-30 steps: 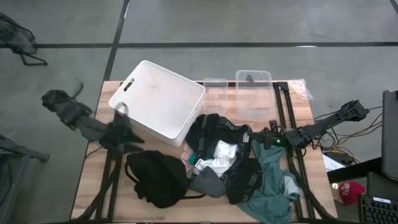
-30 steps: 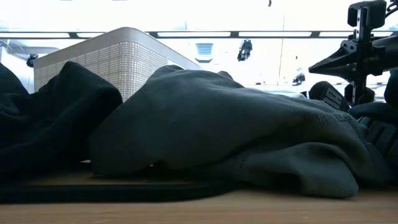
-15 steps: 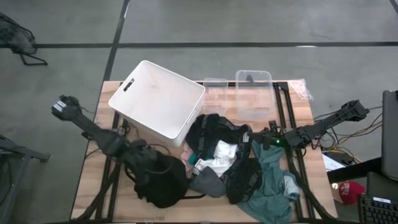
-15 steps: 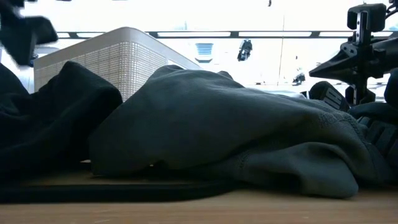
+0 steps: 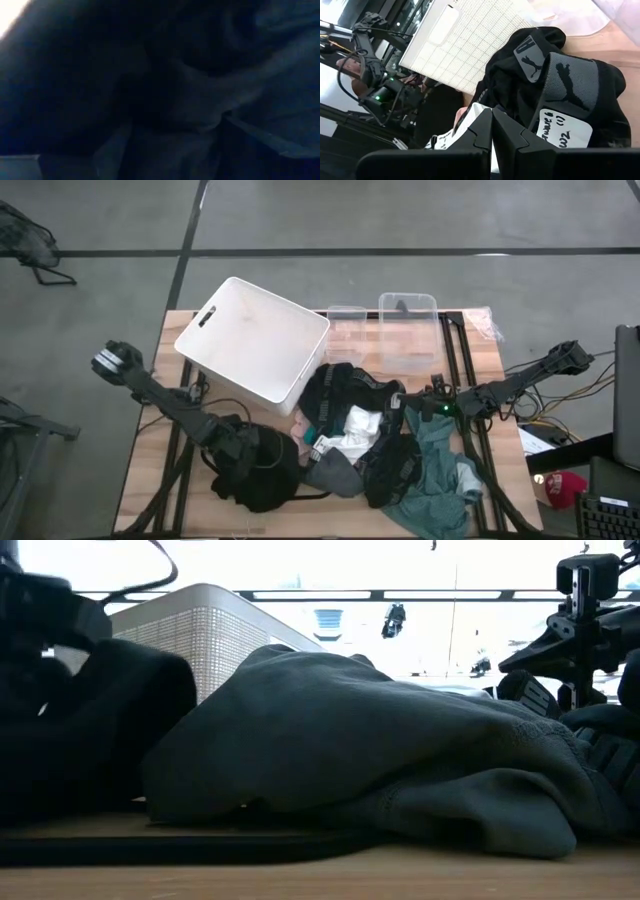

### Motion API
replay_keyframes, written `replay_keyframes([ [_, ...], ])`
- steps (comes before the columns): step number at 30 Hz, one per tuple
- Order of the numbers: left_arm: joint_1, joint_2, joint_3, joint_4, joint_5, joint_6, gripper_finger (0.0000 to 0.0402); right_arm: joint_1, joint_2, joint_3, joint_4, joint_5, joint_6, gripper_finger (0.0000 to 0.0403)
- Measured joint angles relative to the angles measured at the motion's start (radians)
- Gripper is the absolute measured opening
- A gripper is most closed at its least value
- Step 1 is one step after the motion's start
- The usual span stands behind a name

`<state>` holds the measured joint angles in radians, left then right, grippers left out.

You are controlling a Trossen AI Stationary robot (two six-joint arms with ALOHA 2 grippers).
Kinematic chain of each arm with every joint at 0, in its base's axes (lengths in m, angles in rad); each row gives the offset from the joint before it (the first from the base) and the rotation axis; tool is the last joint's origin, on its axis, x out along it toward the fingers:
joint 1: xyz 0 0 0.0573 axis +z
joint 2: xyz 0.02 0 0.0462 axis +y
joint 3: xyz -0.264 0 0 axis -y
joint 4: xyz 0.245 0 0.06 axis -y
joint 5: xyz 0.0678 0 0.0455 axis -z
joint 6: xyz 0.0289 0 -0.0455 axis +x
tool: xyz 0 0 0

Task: Pick & Place Cloths
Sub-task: Put the black shirt into the white bin

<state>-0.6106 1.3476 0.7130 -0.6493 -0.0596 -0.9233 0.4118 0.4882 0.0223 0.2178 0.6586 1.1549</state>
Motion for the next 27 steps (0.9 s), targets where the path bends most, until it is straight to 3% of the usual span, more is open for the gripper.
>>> replay_keyframes([
  [4,0.000,0.020,-0.034,0.045,0.000,-0.030,0.0277,0.000,0.000,0.000,-0.003,0.004,-0.001,0.0008],
  [7,0.006,0.024,-0.050,0.055,-0.008,-0.046,0.0237,0.000,0.000,0.000,-0.005,0.029,-0.002,0.0008],
  [14,0.014,0.016,-0.061,0.089,-0.006,-0.052,0.0042,0.000,0.000,0.000,-0.005,0.078,-0.007,0.0008],
  [23,0.014,-0.116,-0.017,0.126,-0.014,-0.094,0.0037,0.000,0.000,0.000,-0.048,0.078,0.029,0.0008],
  [27,0.014,-0.202,0.032,0.060,-0.046,-0.109,0.0037,0.000,-0.002,0.000,-0.048,0.078,0.031,0.0008],
])
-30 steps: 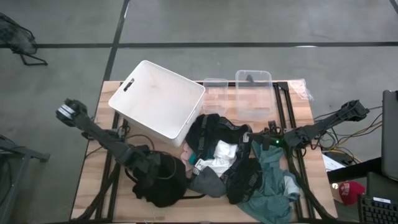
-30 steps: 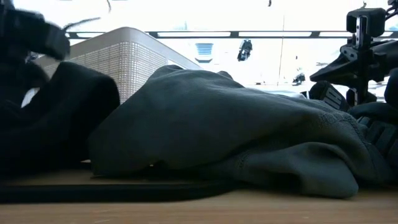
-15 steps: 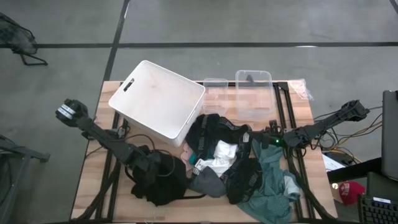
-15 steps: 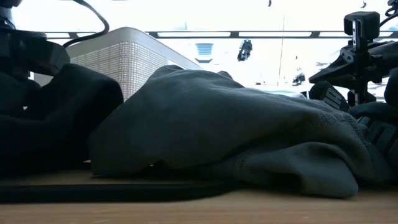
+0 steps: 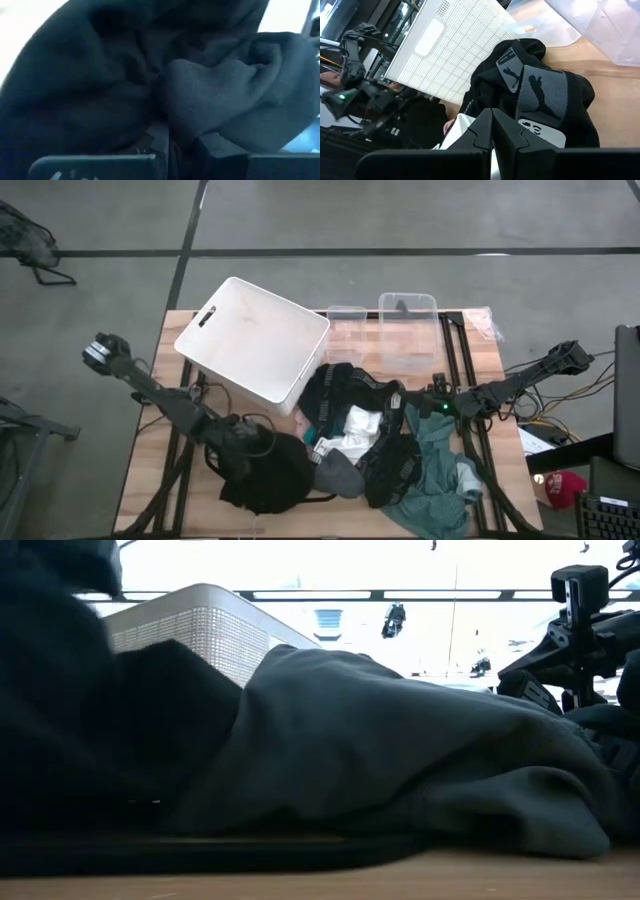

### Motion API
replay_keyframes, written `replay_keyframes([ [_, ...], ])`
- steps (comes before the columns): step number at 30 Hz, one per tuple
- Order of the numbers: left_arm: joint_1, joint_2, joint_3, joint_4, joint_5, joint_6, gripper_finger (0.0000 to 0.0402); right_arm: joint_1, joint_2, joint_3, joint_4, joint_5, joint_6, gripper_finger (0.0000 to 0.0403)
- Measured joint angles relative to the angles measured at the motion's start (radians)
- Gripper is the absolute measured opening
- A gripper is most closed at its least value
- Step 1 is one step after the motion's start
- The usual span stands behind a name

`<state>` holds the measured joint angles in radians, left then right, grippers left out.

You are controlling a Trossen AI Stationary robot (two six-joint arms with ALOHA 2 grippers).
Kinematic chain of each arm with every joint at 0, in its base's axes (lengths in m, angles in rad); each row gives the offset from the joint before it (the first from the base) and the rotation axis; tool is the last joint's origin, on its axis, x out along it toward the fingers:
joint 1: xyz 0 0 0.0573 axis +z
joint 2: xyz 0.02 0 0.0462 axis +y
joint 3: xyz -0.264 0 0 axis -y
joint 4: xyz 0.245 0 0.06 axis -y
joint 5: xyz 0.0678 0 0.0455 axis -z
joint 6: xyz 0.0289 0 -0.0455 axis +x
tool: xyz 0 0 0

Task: Pick & Place Cloths
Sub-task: Put the black shirt into the white bin

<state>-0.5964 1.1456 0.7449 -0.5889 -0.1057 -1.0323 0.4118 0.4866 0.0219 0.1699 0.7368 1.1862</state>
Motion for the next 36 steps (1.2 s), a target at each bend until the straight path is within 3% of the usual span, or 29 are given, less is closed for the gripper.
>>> replay_keyframes([
  [5,0.000,-0.089,0.125,-0.102,-0.072,0.013,0.0037,0.000,0.000,0.000,0.000,0.000,0.000,0.0008],
  [12,0.000,-0.145,0.371,-0.250,-0.253,0.118,0.0037,0.000,0.000,0.000,-0.002,0.000,-0.014,0.0008],
  [23,0.000,-0.146,0.797,-0.380,-0.761,0.475,0.0037,0.000,0.000,0.000,-0.002,-0.001,-0.018,0.0008],
  [31,0.001,-0.148,0.986,-0.375,-1.190,0.816,0.0037,0.000,0.000,0.000,-0.002,0.000,-0.018,0.0008],
  [33,0.001,-0.150,0.996,-0.376,-1.254,0.828,0.0037,0.000,0.000,0.000,-0.002,0.000,-0.017,0.0008],
  [36,0.002,-0.164,0.984,-0.395,-1.269,0.799,0.0040,0.000,0.000,0.000,-0.002,0.000,-0.015,0.0008],
])
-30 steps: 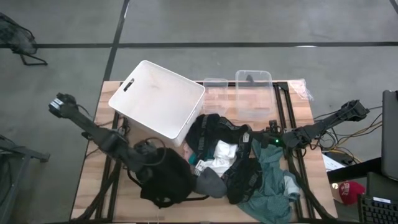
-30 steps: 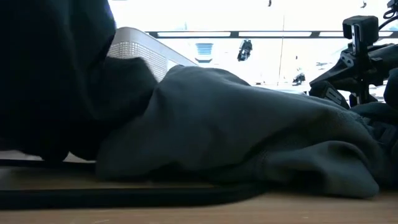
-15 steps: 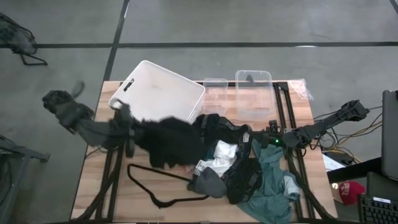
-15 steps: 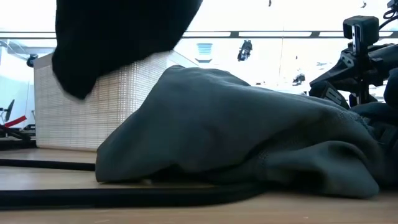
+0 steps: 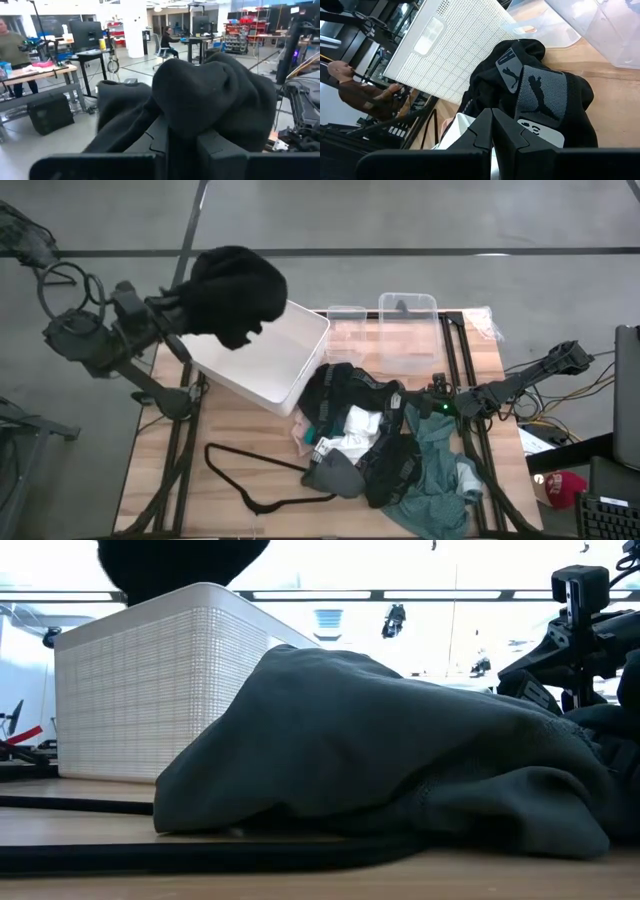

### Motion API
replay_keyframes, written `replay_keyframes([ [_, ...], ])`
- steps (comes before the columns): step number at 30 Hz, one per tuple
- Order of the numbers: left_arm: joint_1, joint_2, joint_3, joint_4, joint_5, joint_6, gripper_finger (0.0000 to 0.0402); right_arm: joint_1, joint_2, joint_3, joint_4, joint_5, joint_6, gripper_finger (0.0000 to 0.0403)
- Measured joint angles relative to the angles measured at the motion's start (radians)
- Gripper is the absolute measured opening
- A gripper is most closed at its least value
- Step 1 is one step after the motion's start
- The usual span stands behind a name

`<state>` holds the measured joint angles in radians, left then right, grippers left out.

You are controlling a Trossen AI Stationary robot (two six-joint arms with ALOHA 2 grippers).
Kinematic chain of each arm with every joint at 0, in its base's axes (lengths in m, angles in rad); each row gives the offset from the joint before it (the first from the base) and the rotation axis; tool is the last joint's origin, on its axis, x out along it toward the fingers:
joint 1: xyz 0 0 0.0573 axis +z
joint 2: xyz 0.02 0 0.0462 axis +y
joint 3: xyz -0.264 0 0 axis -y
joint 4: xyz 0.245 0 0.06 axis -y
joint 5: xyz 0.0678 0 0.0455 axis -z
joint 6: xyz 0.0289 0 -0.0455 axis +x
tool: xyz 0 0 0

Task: Pick & Place Cloths
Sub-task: Put the black shirt into the white bin

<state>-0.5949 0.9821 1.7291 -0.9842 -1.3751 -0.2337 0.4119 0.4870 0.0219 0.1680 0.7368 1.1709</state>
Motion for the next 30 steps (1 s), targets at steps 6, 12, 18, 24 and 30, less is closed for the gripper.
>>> replay_keyframes([
  [6,0.028,-0.014,-0.066,-0.120,-0.029,-0.162,0.0074,0.000,0.000,0.000,0.000,0.007,0.000,0.0008],
  [12,0.117,-0.023,-0.138,-0.186,0.049,-0.326,0.0053,0.000,0.000,0.000,0.000,0.026,0.000,0.0008],
  [18,0.220,-0.022,-0.196,-0.174,0.110,-0.347,0.0050,0.000,0.000,0.000,0.000,0.026,0.004,0.0008],
  [24,0.352,-0.016,-0.235,-0.060,0.243,-0.285,0.0053,0.000,0.000,0.000,0.000,0.026,0.004,0.0008],
  [30,0.539,-0.006,-0.305,0.248,0.635,0.033,0.0054,0.000,0.000,0.000,0.000,0.034,0.004,0.0008],
])
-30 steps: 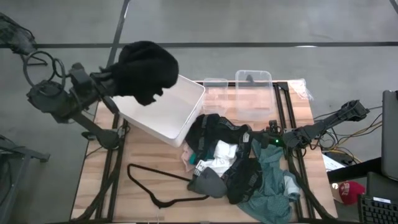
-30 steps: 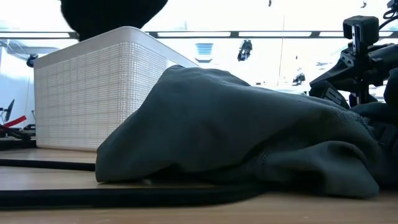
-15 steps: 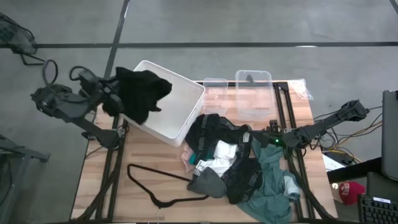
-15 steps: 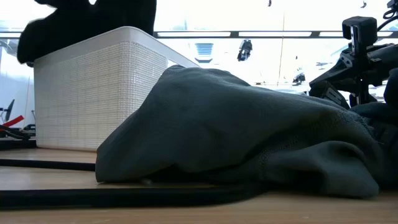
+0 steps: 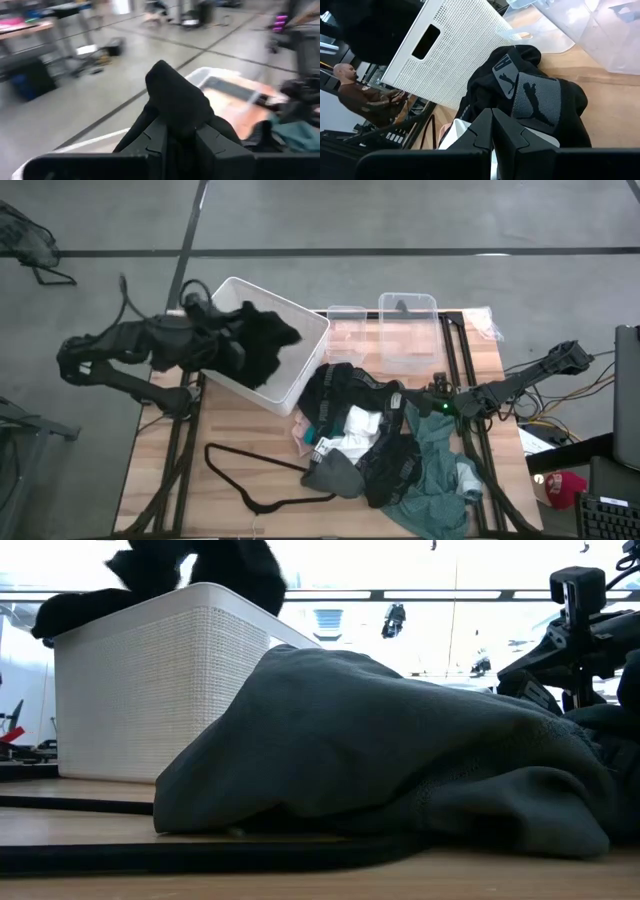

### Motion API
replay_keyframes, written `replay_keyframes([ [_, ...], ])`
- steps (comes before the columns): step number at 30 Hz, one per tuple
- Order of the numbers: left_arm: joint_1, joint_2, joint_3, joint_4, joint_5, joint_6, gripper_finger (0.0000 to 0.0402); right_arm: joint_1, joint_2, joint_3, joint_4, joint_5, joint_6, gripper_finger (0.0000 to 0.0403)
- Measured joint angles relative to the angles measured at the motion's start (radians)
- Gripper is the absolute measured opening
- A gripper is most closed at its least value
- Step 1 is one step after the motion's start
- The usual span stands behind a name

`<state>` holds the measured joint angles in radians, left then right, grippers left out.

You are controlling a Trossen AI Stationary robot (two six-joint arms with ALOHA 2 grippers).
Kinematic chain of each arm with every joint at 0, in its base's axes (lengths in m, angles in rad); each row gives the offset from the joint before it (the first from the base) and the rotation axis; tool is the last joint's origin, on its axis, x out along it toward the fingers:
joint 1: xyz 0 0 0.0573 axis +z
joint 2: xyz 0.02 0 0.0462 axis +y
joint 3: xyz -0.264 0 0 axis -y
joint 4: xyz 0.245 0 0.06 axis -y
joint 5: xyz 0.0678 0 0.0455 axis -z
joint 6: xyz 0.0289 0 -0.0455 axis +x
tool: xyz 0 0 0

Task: Pick & Place Cloths
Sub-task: Put the black shirt into the white bin, then put the black underwear into the right transparent bin

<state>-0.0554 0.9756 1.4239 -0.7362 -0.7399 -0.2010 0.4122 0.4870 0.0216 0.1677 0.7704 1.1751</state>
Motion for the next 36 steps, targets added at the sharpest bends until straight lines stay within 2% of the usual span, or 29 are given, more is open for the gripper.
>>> replay_keyframes([
  [2,0.052,0.003,-0.013,0.072,0.087,0.052,0.0054,0.000,0.000,0.000,0.000,0.013,0.001,0.0008],
  [7,0.186,0.017,-0.018,0.099,0.130,0.066,0.0054,0.000,0.000,0.000,0.000,0.016,0.004,0.0008],
  [11,0.251,0.012,-0.003,-0.041,0.121,0.053,0.0054,0.000,0.000,0.000,0.001,0.016,0.004,0.0009],
  [14,0.286,0.016,-0.006,-0.155,0.084,-0.040,0.0055,0.000,0.000,0.000,0.002,0.016,0.028,0.0009],
  [20,0.314,0.056,-0.007,-0.278,0.180,-0.164,0.0069,0.000,0.000,0.000,0.002,0.016,0.035,0.0008],
  [24,0.314,0.091,-0.007,-0.404,0.189,-0.275,0.0104,0.000,0.000,0.000,0.002,0.016,0.025,0.0008],
  [28,0.314,0.109,-0.007,-0.493,0.225,-0.386,0.0159,0.000,0.000,0.000,0.001,0.017,0.025,0.0008],
  [33,0.314,0.115,-0.006,-0.490,0.287,-0.400,0.0226,0.000,0.000,0.000,0.006,0.017,0.049,0.0008],
  [36,0.311,0.110,-0.003,-0.446,0.346,-0.400,0.0251,0.000,0.000,0.000,0.052,0.016,0.096,0.0008],
])
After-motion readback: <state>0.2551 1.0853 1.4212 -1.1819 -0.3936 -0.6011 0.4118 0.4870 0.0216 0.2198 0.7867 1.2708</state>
